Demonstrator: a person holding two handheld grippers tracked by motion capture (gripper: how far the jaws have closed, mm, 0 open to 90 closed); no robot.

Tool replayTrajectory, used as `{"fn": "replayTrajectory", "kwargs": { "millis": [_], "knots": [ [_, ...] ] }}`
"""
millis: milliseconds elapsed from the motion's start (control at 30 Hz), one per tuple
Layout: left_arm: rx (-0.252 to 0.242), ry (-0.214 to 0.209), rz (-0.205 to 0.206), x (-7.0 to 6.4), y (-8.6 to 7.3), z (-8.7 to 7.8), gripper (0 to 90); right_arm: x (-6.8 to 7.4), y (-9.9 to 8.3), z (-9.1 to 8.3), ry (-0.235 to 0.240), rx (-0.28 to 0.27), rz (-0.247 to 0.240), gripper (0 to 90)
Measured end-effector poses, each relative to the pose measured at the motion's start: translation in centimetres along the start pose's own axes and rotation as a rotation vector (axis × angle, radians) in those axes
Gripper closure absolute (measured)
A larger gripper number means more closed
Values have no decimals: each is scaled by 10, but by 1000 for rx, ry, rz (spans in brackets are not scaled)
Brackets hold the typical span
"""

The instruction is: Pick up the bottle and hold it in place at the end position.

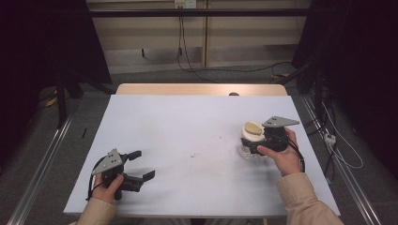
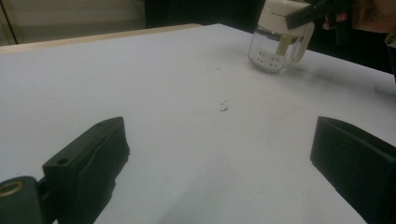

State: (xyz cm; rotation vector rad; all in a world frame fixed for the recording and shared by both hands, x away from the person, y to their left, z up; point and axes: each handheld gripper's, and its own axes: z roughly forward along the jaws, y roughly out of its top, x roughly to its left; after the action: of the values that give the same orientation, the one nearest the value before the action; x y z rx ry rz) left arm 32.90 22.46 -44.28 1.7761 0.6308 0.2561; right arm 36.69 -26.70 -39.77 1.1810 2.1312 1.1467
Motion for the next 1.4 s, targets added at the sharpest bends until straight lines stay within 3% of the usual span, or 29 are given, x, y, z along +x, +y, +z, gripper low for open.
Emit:
{"fn": "replayTrajectory", "kwargs": {
  "millis": [233, 667, 1400],
  "knots": [
    [-5, -3, 1, 0, 0, -1, 37, 5, 11, 1, 2, -13, -6, 106],
    [-5, -4, 5, -1, 1, -2, 37, 34, 37, 20, 65, 6, -74, 106],
    [-2, -12, 1, -2, 1, 0, 34, 64, 55, 54, 130, -7, -114, 106]
  ]
}}
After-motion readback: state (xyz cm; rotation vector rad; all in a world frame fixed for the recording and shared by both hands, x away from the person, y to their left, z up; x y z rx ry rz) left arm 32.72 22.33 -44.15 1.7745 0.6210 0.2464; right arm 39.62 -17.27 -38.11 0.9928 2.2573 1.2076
